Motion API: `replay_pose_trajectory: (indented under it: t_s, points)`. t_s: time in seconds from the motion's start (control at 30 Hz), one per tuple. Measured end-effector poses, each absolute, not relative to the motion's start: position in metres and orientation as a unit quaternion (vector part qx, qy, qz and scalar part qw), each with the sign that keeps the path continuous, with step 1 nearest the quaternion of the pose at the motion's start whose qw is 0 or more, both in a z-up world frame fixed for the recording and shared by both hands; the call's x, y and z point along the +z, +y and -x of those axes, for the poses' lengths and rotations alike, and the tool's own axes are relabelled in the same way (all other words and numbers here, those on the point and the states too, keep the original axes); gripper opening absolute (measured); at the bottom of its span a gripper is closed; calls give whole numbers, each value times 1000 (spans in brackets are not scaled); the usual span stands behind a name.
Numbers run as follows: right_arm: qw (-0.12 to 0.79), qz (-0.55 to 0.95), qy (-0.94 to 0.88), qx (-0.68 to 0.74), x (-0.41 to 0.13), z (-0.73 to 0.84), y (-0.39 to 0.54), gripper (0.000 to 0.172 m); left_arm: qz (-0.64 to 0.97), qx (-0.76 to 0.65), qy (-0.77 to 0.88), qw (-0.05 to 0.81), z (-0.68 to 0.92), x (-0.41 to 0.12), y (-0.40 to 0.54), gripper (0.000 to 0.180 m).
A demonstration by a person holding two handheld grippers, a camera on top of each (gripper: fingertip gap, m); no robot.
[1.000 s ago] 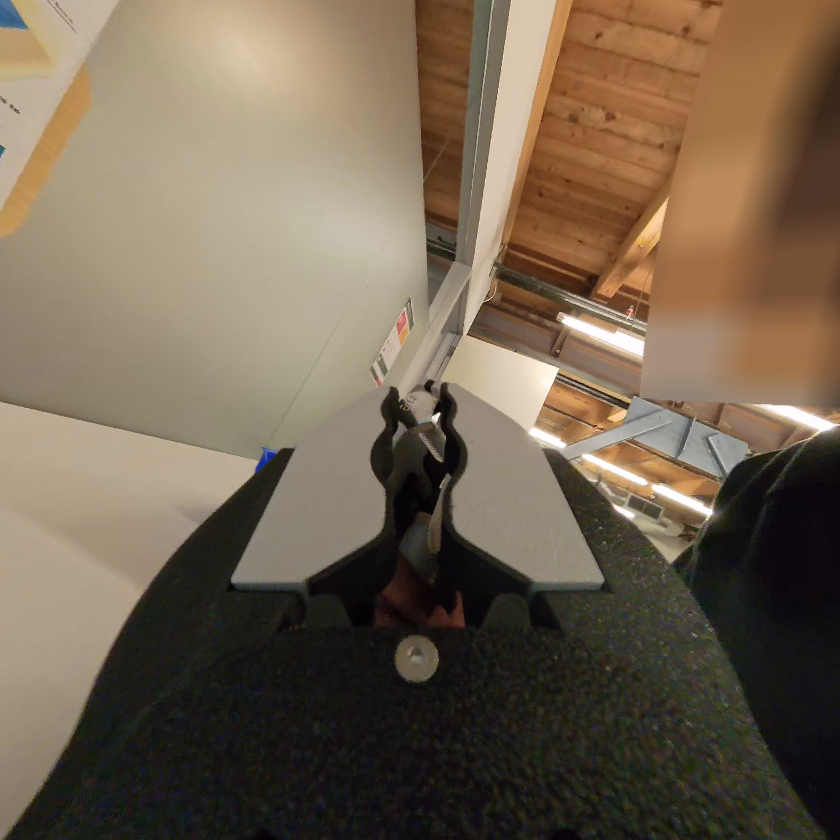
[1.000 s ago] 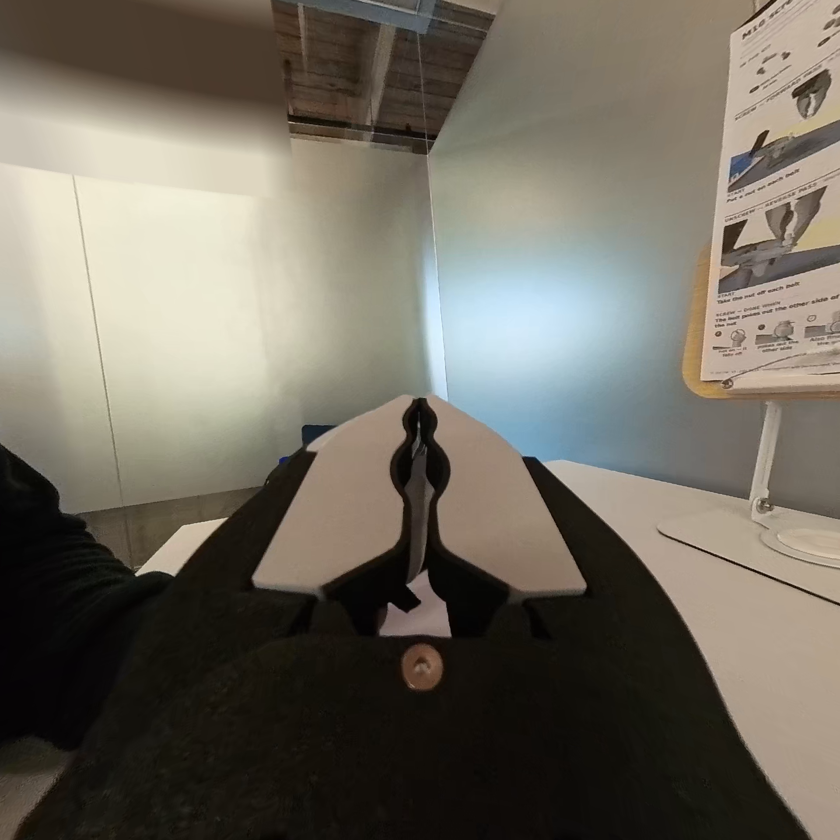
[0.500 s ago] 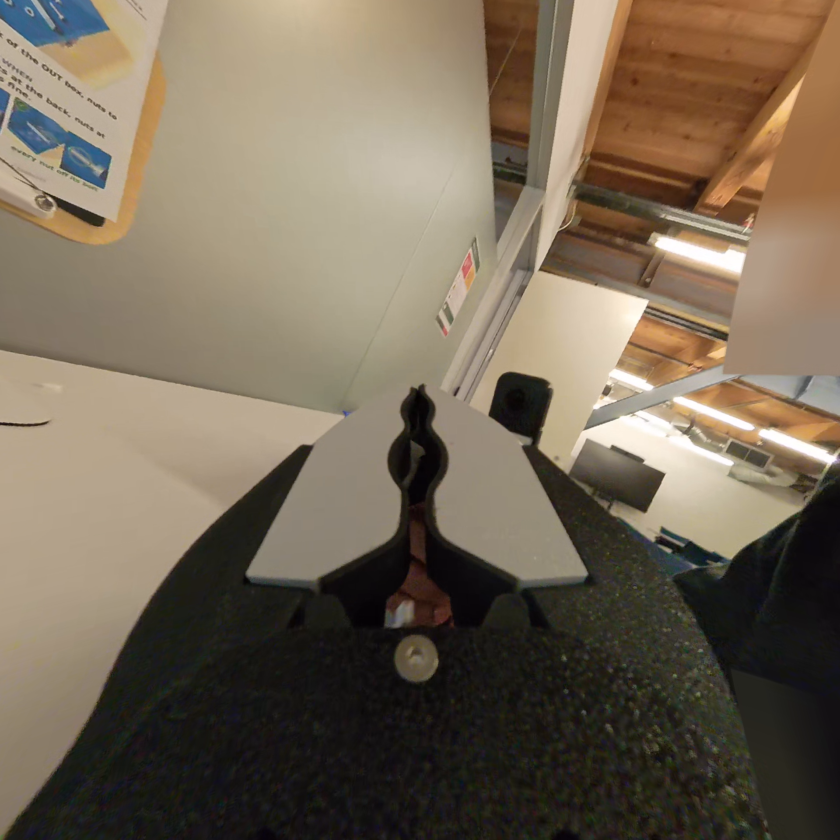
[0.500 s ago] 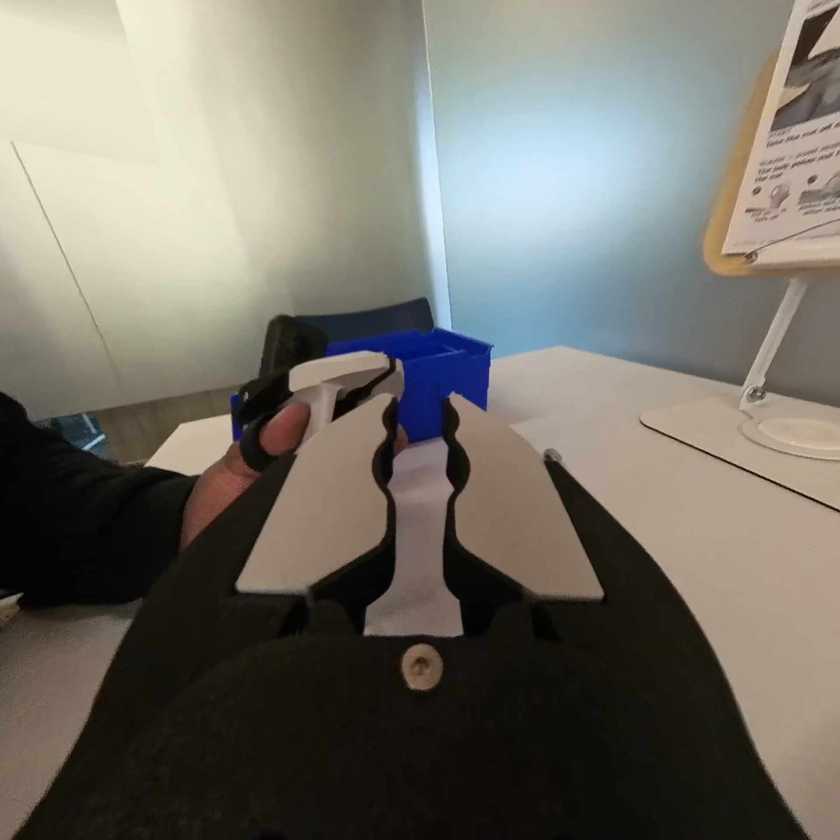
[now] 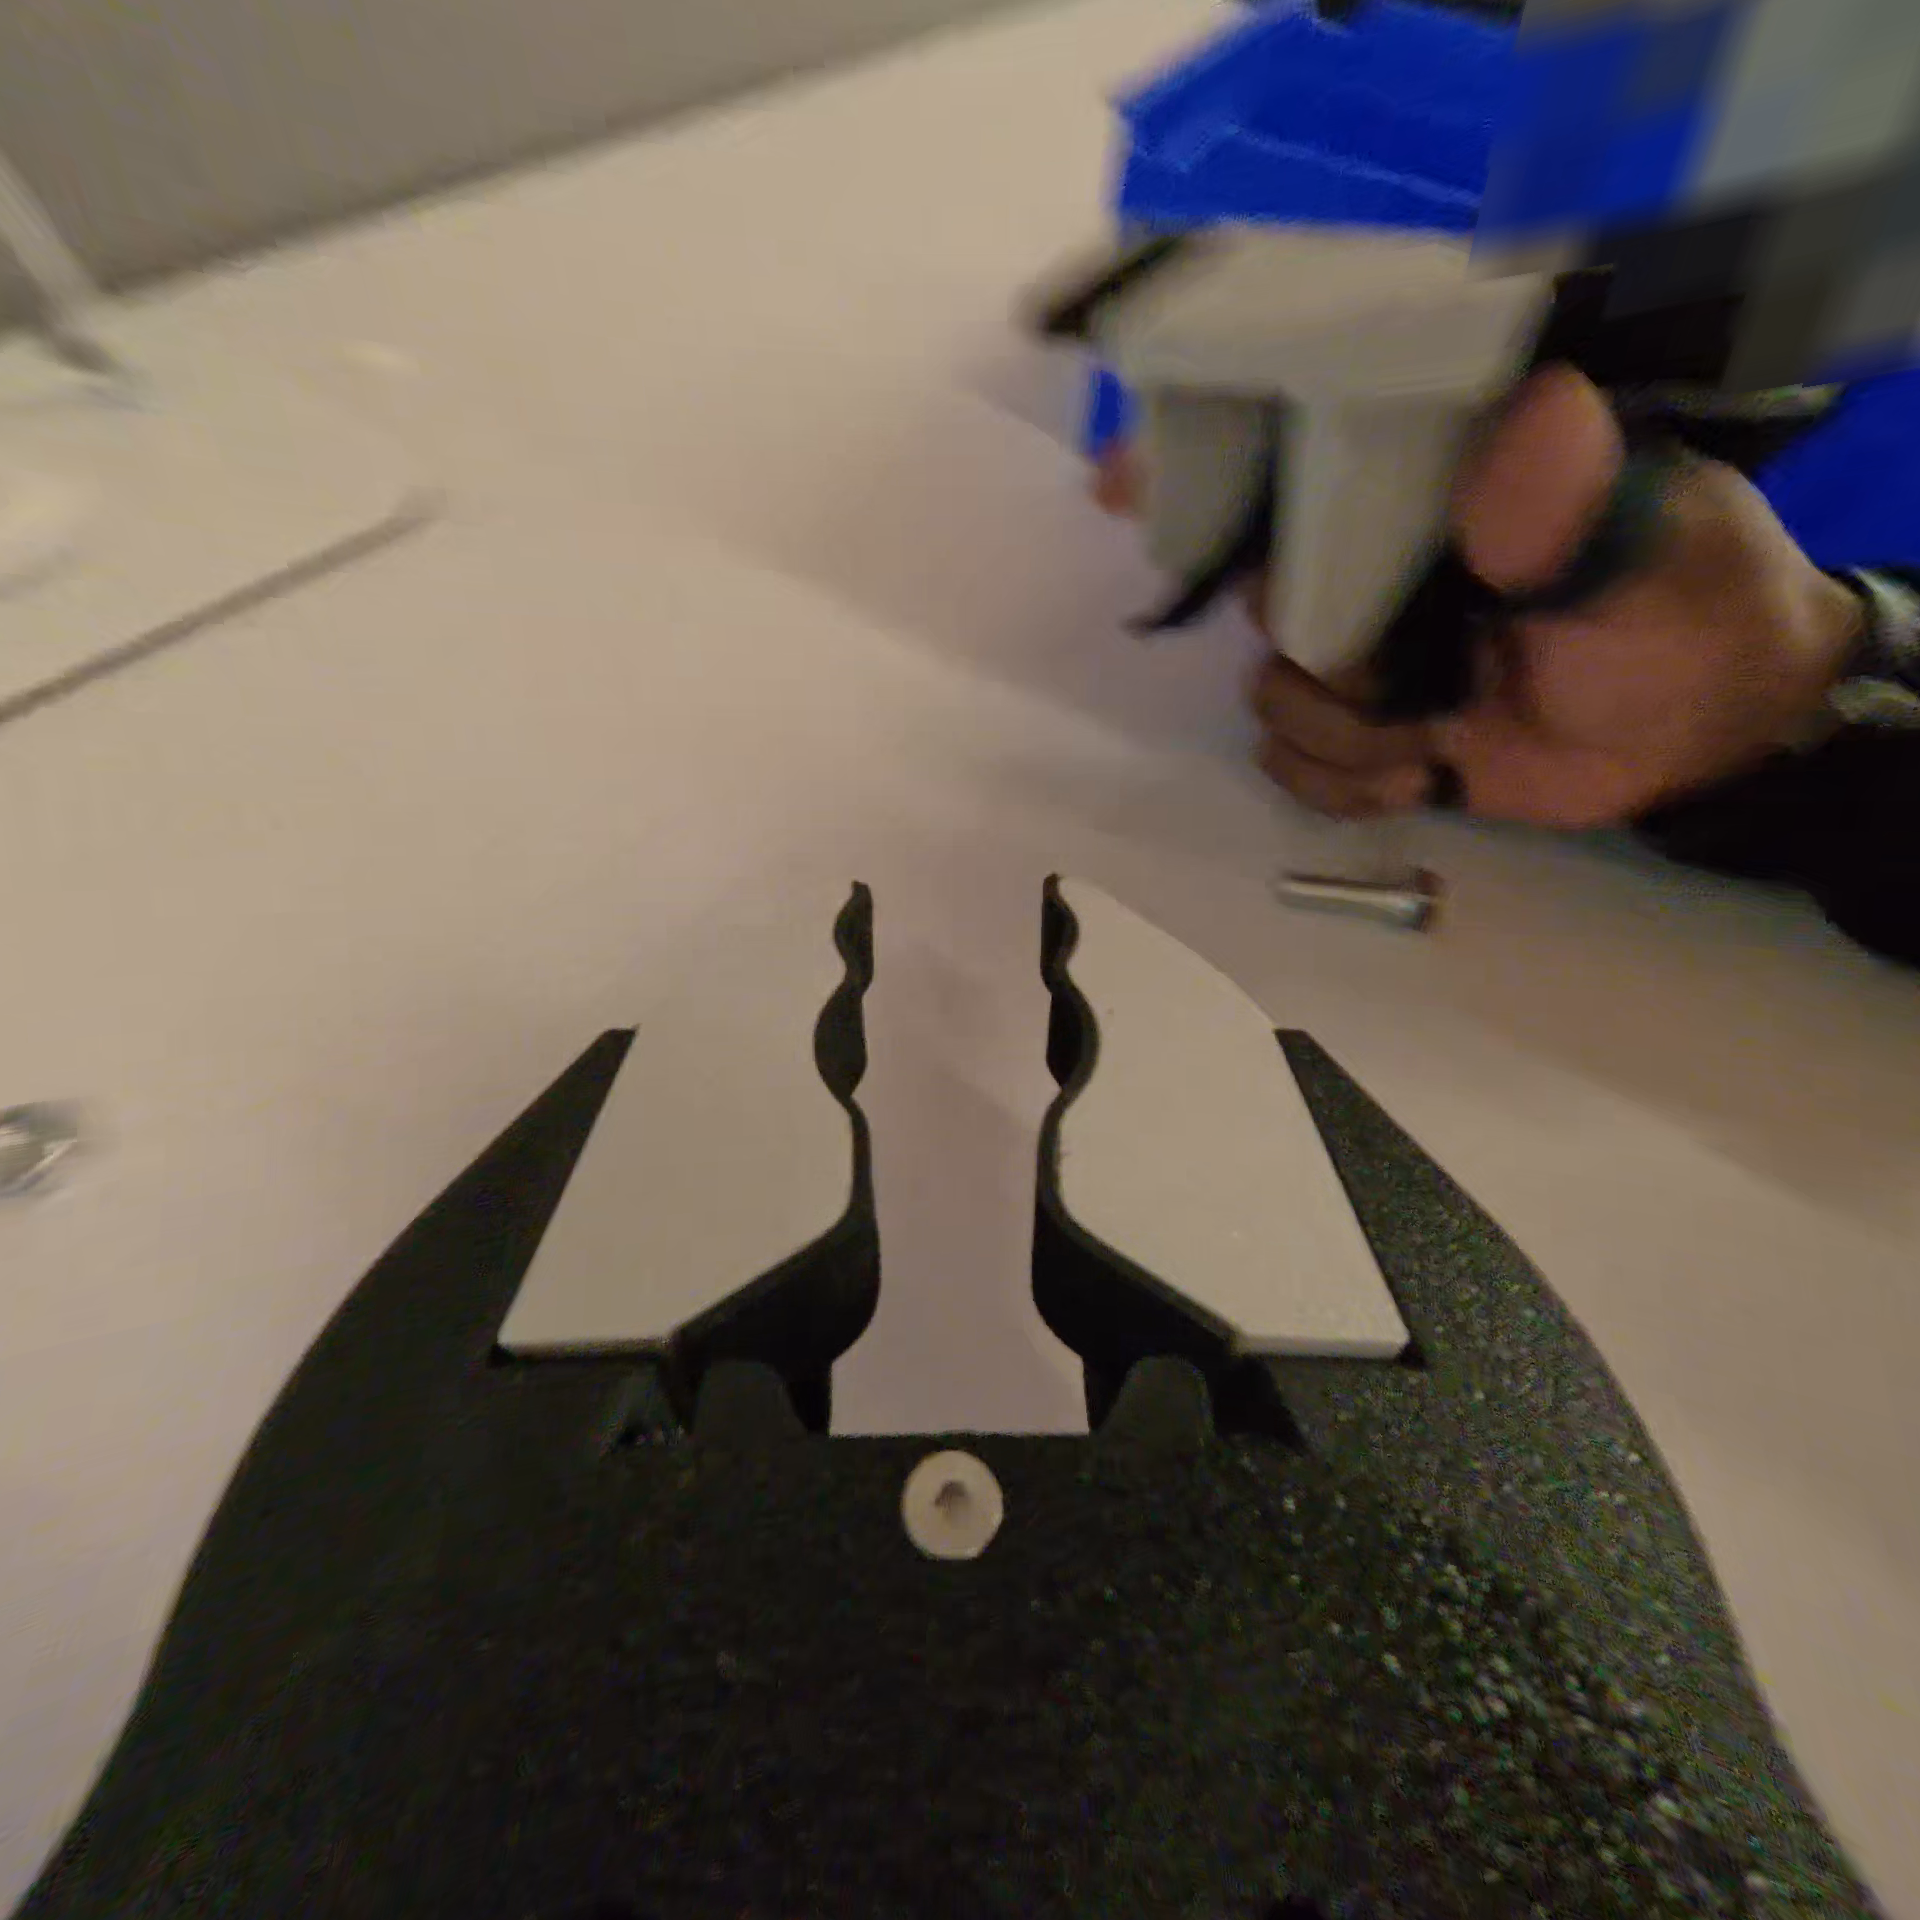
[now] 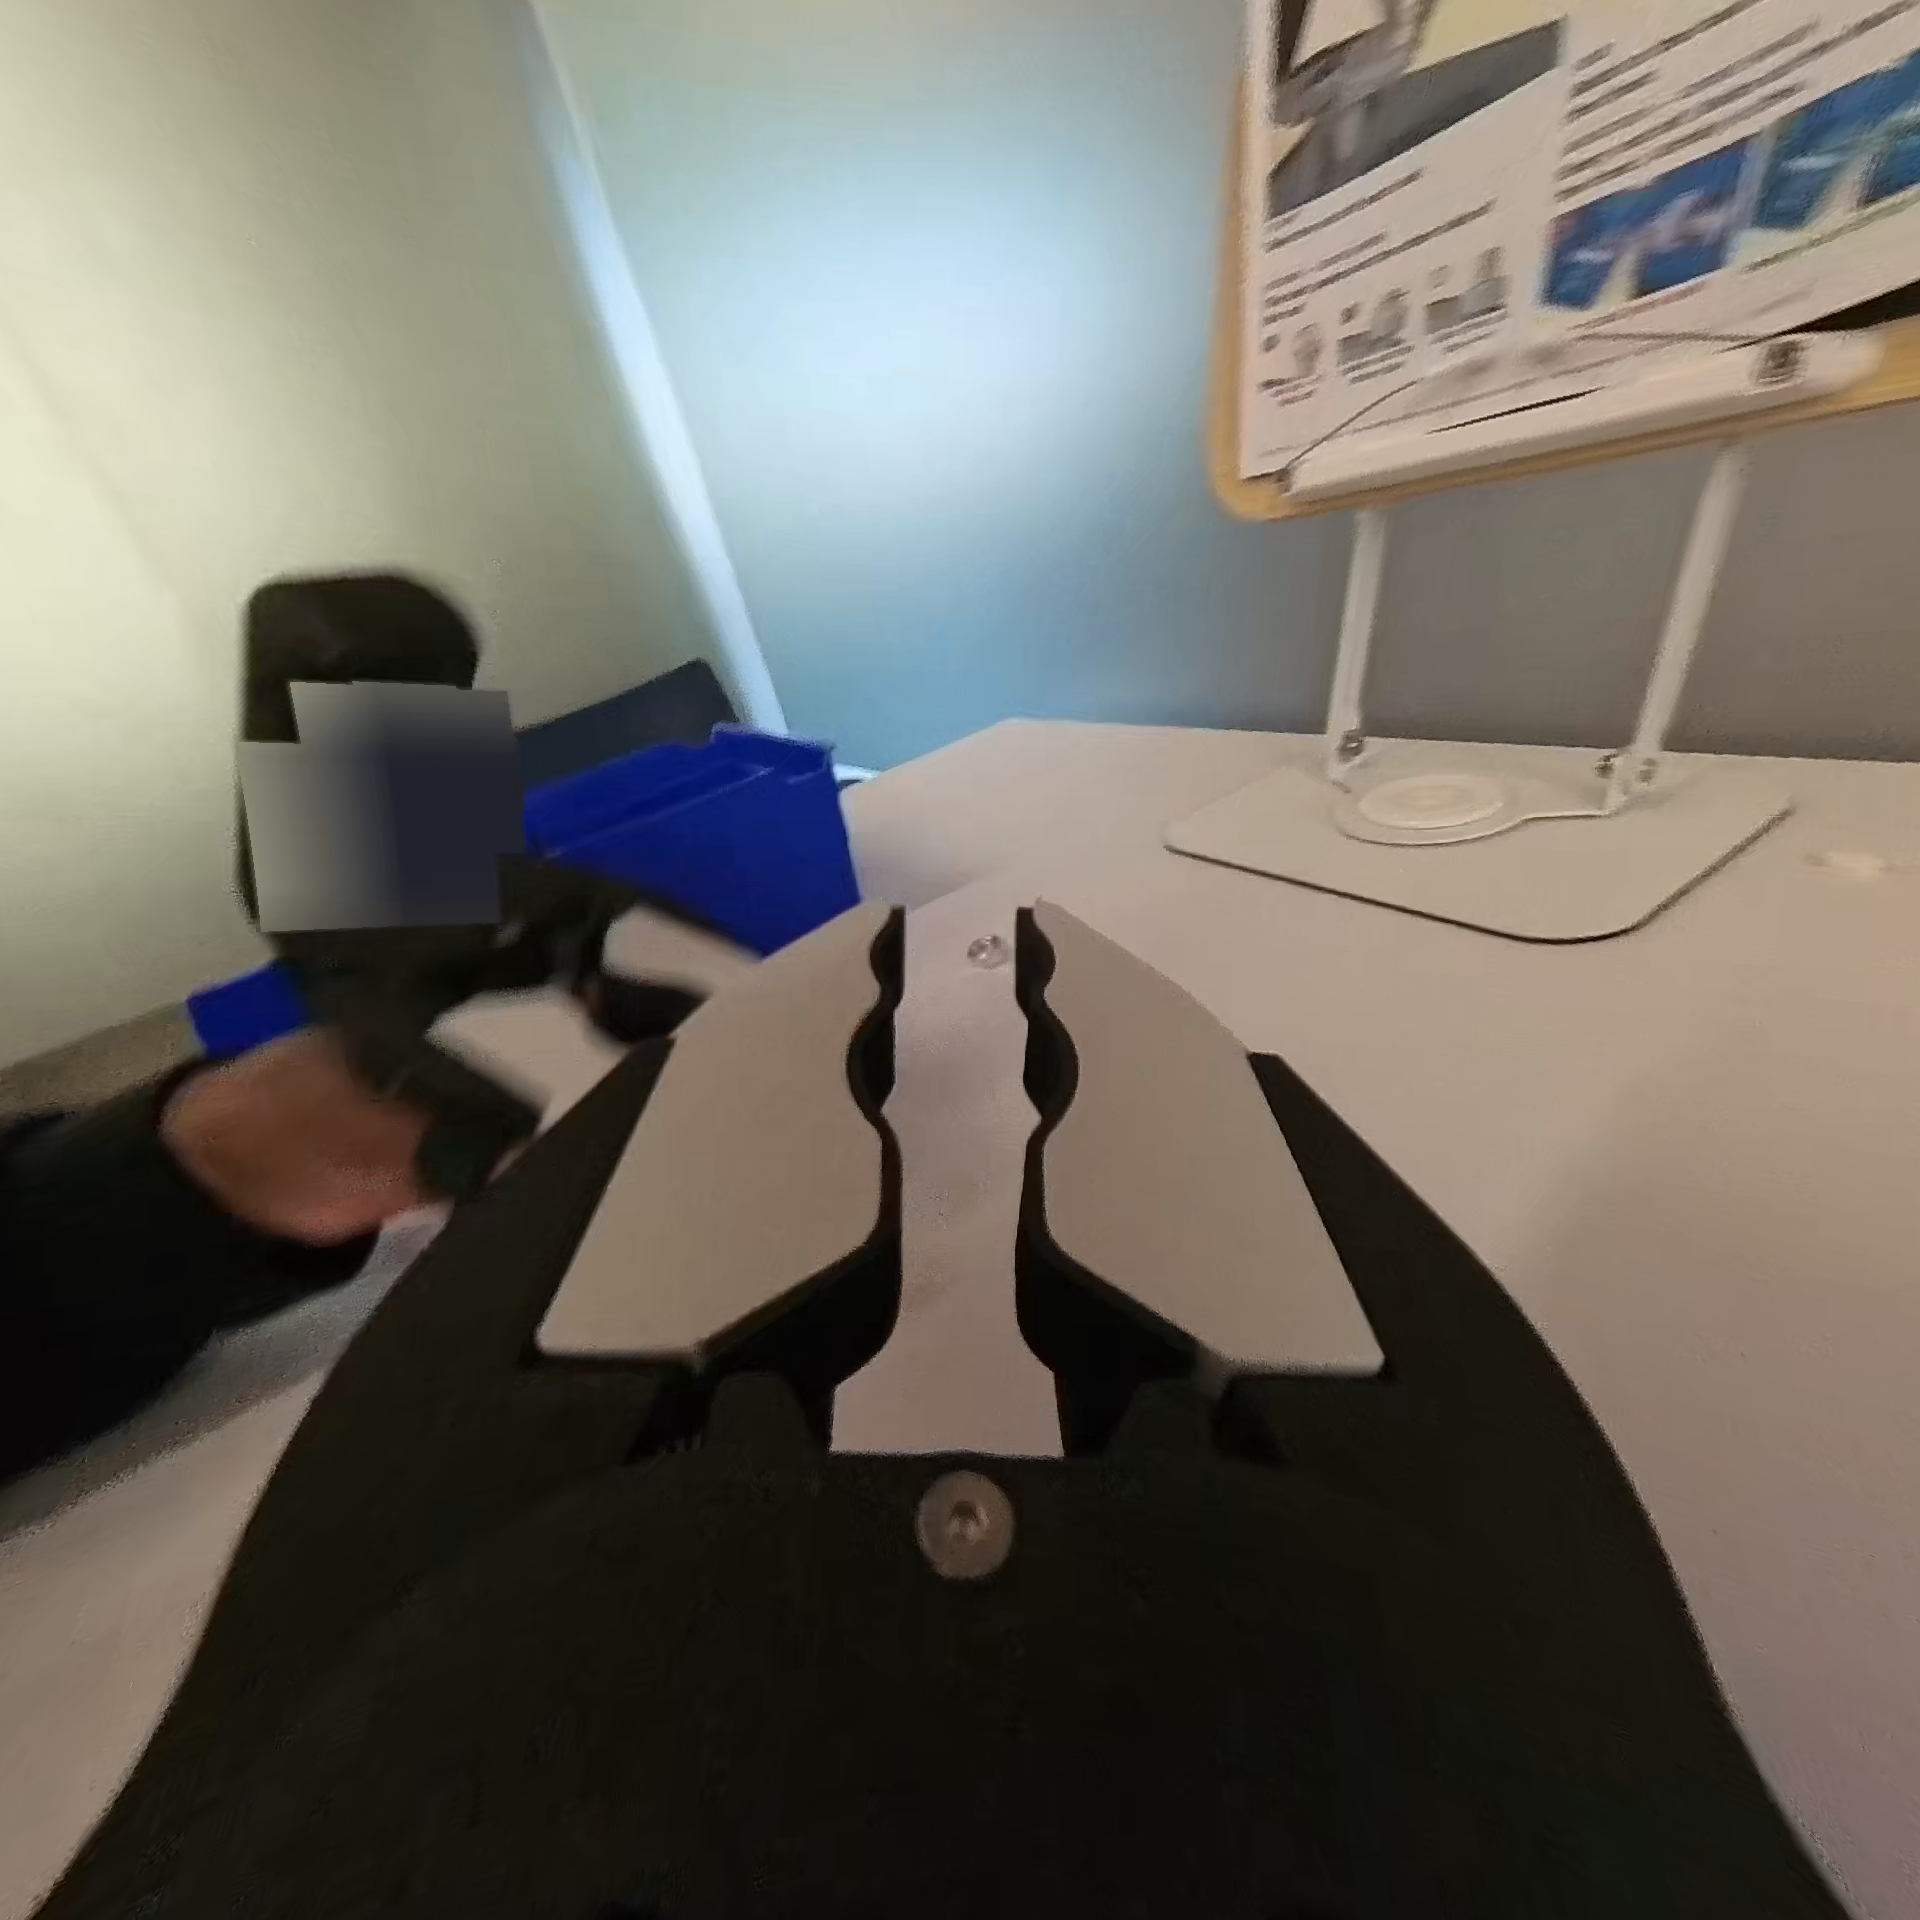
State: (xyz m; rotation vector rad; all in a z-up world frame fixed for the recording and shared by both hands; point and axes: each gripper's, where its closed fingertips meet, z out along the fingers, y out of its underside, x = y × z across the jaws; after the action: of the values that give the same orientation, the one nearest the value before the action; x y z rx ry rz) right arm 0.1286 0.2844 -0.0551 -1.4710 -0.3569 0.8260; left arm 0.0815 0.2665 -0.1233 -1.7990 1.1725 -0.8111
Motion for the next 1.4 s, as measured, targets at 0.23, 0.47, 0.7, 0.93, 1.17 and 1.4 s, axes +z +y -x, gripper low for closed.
replay_pose_trajectory:
  t_s: [0.23, 0.47, 0.7, 0.93, 1.17, 1.4]
  points:
    - [596, 682, -124, 406, -69, -148, 294, 22, 633, -273, 644, 332, -136, -150, 200, 31]
    - [610, 678, -140, 386, -66, -150, 293, 20, 590, -262, 698, 310, -159, -155, 173, 23]
    - [614, 673, -144, 386, -63, -148, 291, 18, 625, -189, 694, 304, -118, -169, 188, 13]
    - [611, 682, -169, 363, -68, -136, 288, 18, 742, -184, 539, 353, -82, -146, 209, 31]
    - [611, 684, -186, 353, -70, -129, 287, 17, 811, -139, 450, 348, -74, -170, 200, 32]
    - [615, 680, -190, 351, -68, -128, 285, 17, 776, -230, 518, 278, -97, -174, 204, 31]
